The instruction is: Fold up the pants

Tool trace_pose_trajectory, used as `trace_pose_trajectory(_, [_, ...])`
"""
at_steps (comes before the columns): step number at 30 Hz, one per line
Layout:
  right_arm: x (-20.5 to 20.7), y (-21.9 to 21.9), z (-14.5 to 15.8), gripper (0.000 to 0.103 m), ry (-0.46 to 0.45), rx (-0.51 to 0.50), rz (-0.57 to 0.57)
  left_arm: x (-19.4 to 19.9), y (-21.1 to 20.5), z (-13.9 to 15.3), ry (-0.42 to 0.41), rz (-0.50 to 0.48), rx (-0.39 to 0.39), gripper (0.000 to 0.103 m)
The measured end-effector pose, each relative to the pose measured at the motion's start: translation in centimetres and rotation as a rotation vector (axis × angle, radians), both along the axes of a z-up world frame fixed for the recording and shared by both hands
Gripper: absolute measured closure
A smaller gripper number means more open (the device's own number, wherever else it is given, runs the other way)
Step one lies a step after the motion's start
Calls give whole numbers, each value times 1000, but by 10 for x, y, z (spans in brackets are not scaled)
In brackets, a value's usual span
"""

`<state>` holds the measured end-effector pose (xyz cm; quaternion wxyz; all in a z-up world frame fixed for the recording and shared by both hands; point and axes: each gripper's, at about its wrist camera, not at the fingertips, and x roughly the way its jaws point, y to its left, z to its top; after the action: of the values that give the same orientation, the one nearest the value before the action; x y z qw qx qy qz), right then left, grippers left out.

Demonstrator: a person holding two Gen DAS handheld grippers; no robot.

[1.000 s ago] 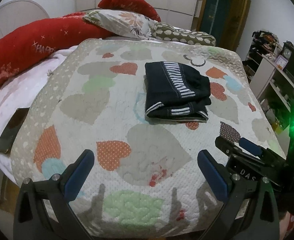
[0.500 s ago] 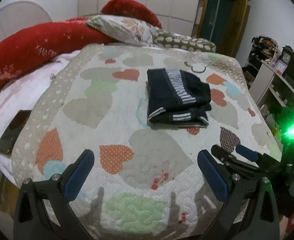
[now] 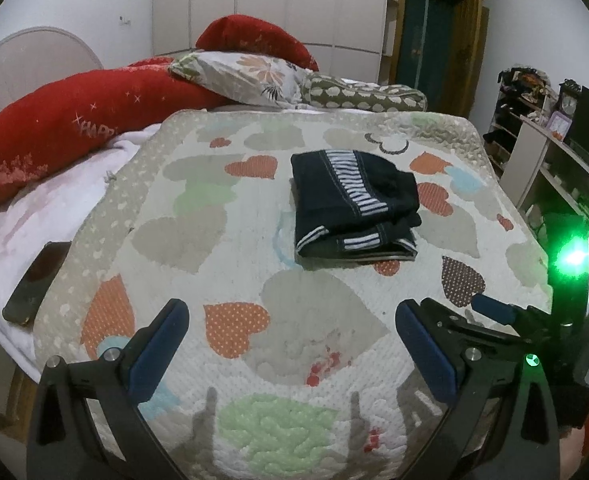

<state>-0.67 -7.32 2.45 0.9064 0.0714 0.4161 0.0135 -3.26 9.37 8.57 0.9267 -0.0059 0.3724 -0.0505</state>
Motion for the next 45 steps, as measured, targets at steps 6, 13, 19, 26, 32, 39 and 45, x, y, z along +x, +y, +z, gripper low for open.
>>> trace_pose_trajectory(6, [1,-5,-3,28,0,6,-12,6,0,-9,35,2,-7,0])
trace_pose_trajectory(13, [4,-10,-4,28,-5,9,-21,11,-2,-16,67,-5,-10,0])
trace_pose_trajectory(19, [3,-10,-4,28,-12,5,-20,17,0,-23,104,0,-27,0])
trace_pose_trajectory(26, [6,-12,-8,28,1,7,-20,32,5,-45,190,8,-34,0])
trace_pose_trajectory(32, [9,-15,-12,28,10,10,-26,48,19,-83,323,53,-49,0])
trace_pose_trajectory(39, [24,-27,-3,28,-1,42,-31,48,22,-92,331,28,-51,0])
trace_pose_trajectory(45, [58,-40,42,28,-131,184,-6,49,17,-94,340,27,-19,0])
